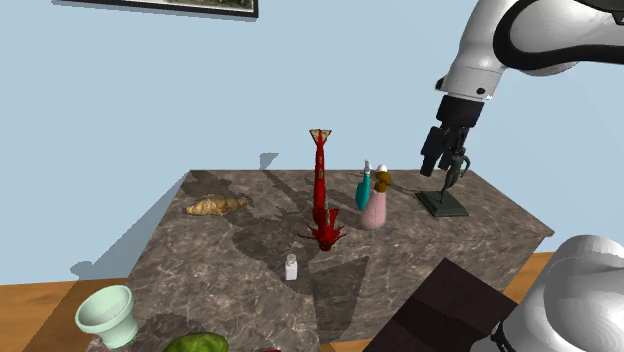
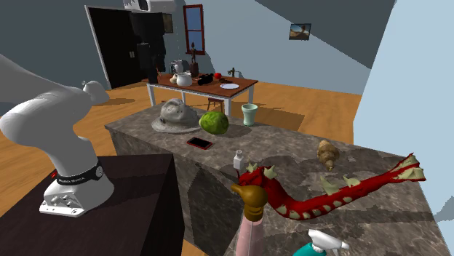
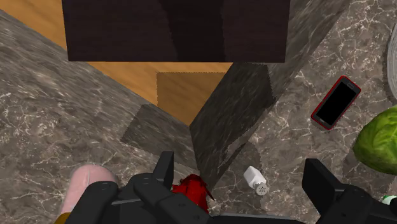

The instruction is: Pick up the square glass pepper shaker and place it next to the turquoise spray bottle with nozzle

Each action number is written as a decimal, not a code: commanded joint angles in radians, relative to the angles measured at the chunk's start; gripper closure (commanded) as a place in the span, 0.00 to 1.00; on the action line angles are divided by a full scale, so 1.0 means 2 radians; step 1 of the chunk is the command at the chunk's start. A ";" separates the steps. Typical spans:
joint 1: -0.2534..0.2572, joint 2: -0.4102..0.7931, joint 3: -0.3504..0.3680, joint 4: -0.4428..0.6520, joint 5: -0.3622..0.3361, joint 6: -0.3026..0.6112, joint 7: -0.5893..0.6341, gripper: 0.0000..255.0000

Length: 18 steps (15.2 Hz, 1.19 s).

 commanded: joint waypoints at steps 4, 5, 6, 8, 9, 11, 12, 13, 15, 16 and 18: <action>0.005 0.022 0.022 -0.025 0.008 0.052 0.018 0.00; 0.006 0.031 0.029 -0.032 0.010 0.070 0.024 0.00; 0.008 0.041 0.036 -0.038 0.012 0.087 0.030 0.00; 0.010 0.063 0.051 -0.048 0.016 0.123 0.041 0.00; 0.012 0.075 0.058 -0.052 0.018 0.141 0.048 0.00; 0.014 0.102 0.071 -0.058 0.020 0.176 0.060 0.00; 0.015 0.116 0.078 -0.060 0.020 0.194 0.067 0.00; 0.016 0.131 0.085 -0.061 0.020 0.211 0.073 0.00; 0.017 0.163 0.099 -0.060 0.019 0.245 0.088 0.00; 0.017 0.180 0.106 -0.059 0.017 0.262 0.095 0.00; 0.017 0.216 0.119 -0.053 0.011 0.294 0.111 0.00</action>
